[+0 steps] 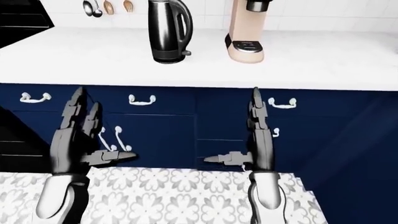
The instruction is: Press down the lever to turn on the electric kettle.
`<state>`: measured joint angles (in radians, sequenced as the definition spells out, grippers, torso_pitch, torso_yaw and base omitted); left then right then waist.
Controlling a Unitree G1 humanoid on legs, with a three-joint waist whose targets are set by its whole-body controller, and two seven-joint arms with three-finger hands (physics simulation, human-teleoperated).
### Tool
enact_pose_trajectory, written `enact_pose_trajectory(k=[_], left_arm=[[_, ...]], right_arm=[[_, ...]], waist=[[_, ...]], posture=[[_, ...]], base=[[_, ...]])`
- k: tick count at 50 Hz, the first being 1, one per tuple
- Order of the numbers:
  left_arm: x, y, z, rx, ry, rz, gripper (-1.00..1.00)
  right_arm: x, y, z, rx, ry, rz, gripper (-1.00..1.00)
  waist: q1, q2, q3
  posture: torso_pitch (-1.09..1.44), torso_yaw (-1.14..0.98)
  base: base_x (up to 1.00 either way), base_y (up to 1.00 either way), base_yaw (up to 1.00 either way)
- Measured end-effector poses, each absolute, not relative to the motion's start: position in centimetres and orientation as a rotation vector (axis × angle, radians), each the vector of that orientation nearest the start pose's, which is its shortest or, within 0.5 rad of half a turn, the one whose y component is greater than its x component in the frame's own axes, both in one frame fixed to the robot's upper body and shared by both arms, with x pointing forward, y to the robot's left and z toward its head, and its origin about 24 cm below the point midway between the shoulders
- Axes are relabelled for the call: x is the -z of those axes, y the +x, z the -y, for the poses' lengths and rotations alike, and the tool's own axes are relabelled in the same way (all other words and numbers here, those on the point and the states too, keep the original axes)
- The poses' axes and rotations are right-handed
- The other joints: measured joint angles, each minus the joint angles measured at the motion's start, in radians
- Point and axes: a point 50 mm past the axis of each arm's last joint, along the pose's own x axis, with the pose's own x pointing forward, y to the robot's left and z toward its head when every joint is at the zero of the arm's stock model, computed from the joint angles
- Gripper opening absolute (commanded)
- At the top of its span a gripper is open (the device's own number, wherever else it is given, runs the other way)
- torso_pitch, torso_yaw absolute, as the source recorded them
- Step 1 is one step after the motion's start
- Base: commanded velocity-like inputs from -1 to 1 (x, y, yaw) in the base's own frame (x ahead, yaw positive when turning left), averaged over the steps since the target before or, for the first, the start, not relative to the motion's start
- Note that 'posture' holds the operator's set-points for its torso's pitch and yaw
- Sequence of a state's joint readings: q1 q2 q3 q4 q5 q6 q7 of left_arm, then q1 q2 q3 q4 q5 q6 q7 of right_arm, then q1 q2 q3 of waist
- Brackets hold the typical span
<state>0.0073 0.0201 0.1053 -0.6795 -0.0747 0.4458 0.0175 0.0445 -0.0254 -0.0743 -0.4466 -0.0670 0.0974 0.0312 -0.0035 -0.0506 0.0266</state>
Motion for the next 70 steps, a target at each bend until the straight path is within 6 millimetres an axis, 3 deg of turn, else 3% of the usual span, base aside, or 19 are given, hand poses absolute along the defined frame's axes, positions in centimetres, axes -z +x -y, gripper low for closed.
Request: enact_pose_trajectory(k=[4, 9, 12, 18, 23, 26, 33, 37, 39, 42, 44, 51, 53, 57, 61, 63, 64, 67, 70], left_arm=[[-14.6, 22.6, -17.1, -0.070, -0.034, 0.197, 1.00], [-15.2, 22.4, -17.3, -0.082, -0.030, 0.233, 1.00], [-15.3, 22.4, -17.2, -0.075, -0.031, 0.238, 1.00], [-14.6, 22.6, -17.9, -0.114, -0.019, 0.193, 1.00], [-15.3, 22.4, -17.5, -0.097, -0.021, 0.234, 1.00], [-15.4, 22.4, -17.6, -0.098, -0.021, 0.242, 1.00], [-14.2, 22.6, -17.1, -0.071, -0.036, 0.185, 1.00], [-15.5, 22.4, -17.2, -0.077, -0.029, 0.235, 1.00], [-15.5, 22.2, -17.5, -0.090, -0.022, 0.249, 1.00], [-14.9, 22.3, -17.7, -0.105, -0.021, 0.222, 1.00], [-14.7, 22.3, -17.7, -0.103, -0.022, 0.216, 1.00], [-15.3, 22.3, -17.5, -0.096, -0.025, 0.239, 1.00], [-15.3, 22.5, -17.1, -0.077, -0.034, 0.226, 1.00], [-15.1, 22.4, -17.0, -0.067, -0.037, 0.221, 1.00], [-15.4, 22.4, -17.2, -0.075, -0.034, 0.234, 1.00], [-15.4, 22.4, -17.2, -0.075, -0.034, 0.243, 1.00], [-15.4, 22.3, -17.3, -0.079, -0.029, 0.246, 1.00], [-14.7, 22.3, -17.7, -0.102, -0.025, 0.209, 1.00], [-14.8, 22.4, -17.8, -0.107, -0.023, 0.208, 1.00]], right_arm=[[-11.9, 23.2, 17.4, 0.084, -0.113, 0.266, 1.00], [-12.4, 23.2, 17.0, 0.066, -0.111, 0.290, 1.00], [-12.5, 23.2, 17.0, 0.069, -0.112, 0.298, 1.00], [-11.9, 23.4, 16.4, 0.037, -0.098, 0.266, 1.00], [-12.6, 23.2, 16.7, 0.051, -0.102, 0.303, 1.00], [-12.8, 23.3, 16.5, 0.044, -0.099, 0.317, 1.00], [-11.6, 23.3, 17.1, 0.061, -0.101, 0.256, 1.00], [-12.3, 23.2, 16.9, 0.054, -0.101, 0.290, 1.00], [-12.6, 23.2, 16.5, 0.039, -0.092, 0.308, 1.00], [-12.5, 23.1, 16.3, 0.024, -0.091, 0.306, 1.00], [-12.6, 23.2, 16.4, 0.028, -0.093, 0.307, 1.00], [-13.0, 23.1, 16.5, 0.035, -0.098, 0.326, 1.00], [-12.7, 23.1, 17.0, 0.052, -0.104, 0.312, 1.00], [-12.2, 23.0, 17.2, 0.067, -0.103, 0.282, 1.00], [-12.8, 23.0, 16.9, 0.056, -0.102, 0.316, 1.00], [-12.9, 23.1, 16.9, 0.053, -0.103, 0.324, 1.00], [-12.9, 23.2, 16.7, 0.050, -0.097, 0.326, 1.00], [-12.1, 23.2, 16.4, 0.031, -0.089, 0.287, 1.00], [-12.1, 23.2, 16.4, 0.032, -0.091, 0.279, 1.00]], waist=[[0.007, 0.008, 0.003], [0.005, 0.067, 0.011], [0.002, 0.118, 0.005], [0.028, 0.084, 0.003], [0.018, 0.030, 0.011], [0.016, -0.020, 0.004], [0.002, 0.061, 0.014], [0.004, 0.110, 0.011], [0.013, 0.094, 0.016], [0.013, 0.100, 0.011], [0.012, 0.089, 0.008], [0.020, 0.001, 0.008], [0.006, 0.022, 0.020], [-0.001, 0.030, 0.017], [-0.002, 0.077, 0.029], [-0.005, 0.115, 0.020], [0.002, 0.120, 0.013], [0.017, 0.108, 0.022], [0.017, 0.085, 0.016]], posture=[[0.00, 0.00], [0.00, 0.00], [0.00, 0.00], [0.00, 0.00], [0.00, 0.00], [0.00, 0.00], [0.00, 0.00], [0.00, 0.00], [0.00, 0.00], [0.00, 0.00], [0.00, 0.00], [0.00, 0.00], [0.00, 0.00], [0.00, 0.00], [0.00, 0.00], [0.00, 0.00], [0.00, 0.00], [0.00, 0.00], [0.00, 0.00]], base=[[0.00, 0.00, 0.33], [0.00, 0.00, 0.33], [0.00, 0.00, 0.34], [0.00, 0.00, 0.33], [0.00, 0.00, 0.33], [0.00, 0.00, 0.06], [0.05, 0.00, 0.00], [0.10, 0.00, 0.00], [0.11, 0.00, 0.00], [0.12, 0.00, 0.00], [0.12, 0.00, 0.00], [0.13, 0.00, 0.00], [0.13, 0.00, 0.00], [0.13, 0.00, 0.00], [0.14, 0.00, 0.00], [0.14, 0.00, 0.00], [0.13, 0.00, 0.00], [0.14, 0.00, 0.00], [0.13, 0.00, 0.00]])
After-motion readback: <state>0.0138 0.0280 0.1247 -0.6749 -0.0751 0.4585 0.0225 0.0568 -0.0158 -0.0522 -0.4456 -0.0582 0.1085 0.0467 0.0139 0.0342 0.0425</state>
